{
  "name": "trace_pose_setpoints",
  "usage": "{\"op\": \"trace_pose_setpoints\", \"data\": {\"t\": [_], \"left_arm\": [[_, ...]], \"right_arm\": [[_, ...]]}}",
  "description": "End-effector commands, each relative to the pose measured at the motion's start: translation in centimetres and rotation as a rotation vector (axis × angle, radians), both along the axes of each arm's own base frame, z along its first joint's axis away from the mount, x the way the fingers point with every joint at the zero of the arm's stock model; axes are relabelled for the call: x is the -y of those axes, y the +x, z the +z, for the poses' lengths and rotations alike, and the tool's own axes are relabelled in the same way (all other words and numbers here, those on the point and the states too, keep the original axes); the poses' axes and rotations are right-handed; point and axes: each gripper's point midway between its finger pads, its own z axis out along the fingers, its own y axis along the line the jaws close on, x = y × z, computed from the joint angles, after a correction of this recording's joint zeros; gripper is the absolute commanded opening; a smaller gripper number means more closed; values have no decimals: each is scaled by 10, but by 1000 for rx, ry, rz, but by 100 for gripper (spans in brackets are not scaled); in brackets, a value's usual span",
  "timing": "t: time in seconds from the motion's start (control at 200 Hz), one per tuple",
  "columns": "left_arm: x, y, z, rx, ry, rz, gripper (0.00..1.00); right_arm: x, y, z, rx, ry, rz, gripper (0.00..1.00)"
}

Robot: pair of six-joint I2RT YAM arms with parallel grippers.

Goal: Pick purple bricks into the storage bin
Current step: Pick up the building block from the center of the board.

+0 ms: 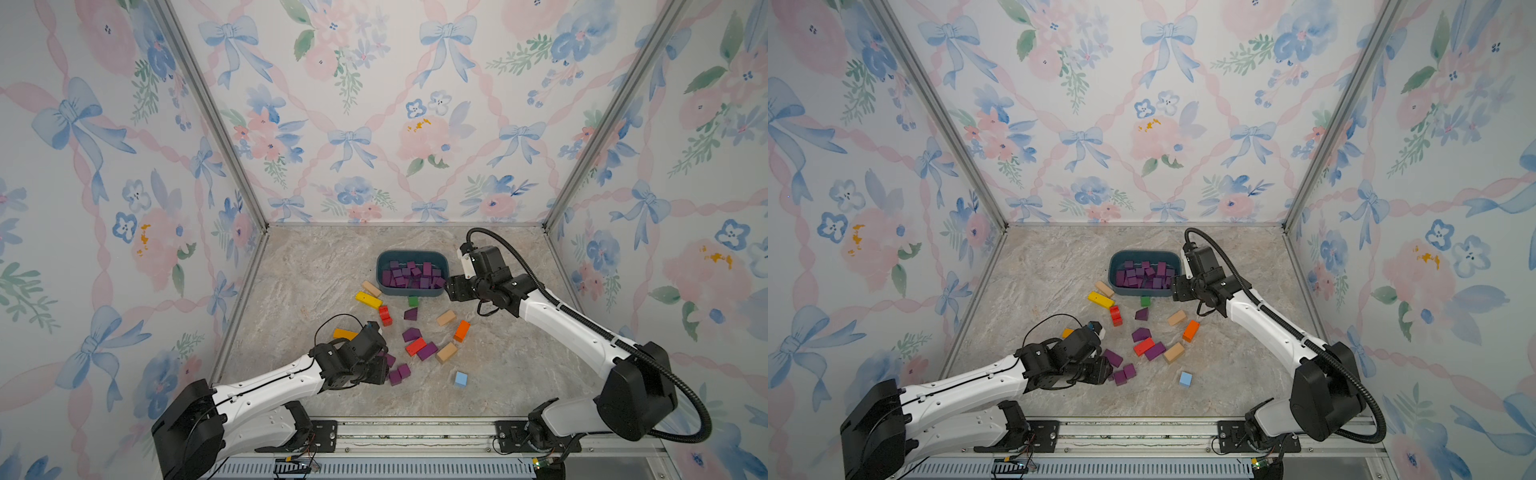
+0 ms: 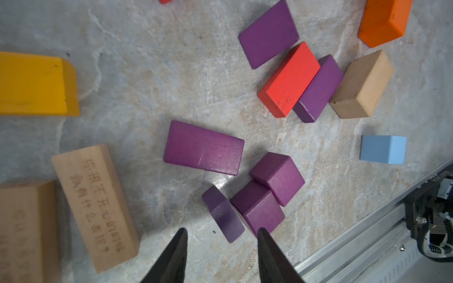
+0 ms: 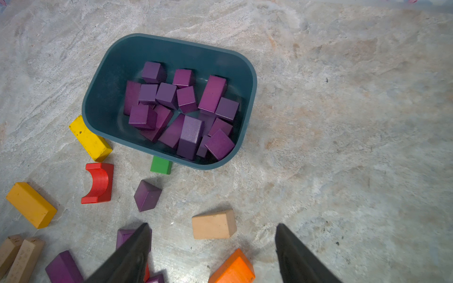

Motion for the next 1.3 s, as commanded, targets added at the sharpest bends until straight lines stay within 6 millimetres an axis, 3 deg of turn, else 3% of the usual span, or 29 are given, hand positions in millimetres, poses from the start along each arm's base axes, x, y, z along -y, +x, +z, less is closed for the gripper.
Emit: {"op": "trace_pose_setpoints", "data": {"t": [0.0,0.46,0.755,1.295], "left_arm": [[-2,0,-2,-9,23,18,48],[11,13,-5,10,88,-8,45],[5,13,-20,-5,152,-14,40],[6,16,-27,-6,192,-36,30]], "right_arm": [[7,-6,-15,-37,-35,-15,78],[13,-7,-24,-63,-33,-27,75],[17,-10,-26,-70,-29,-34,75],[29,-9,-27,-73,-30,-57,74]]}}
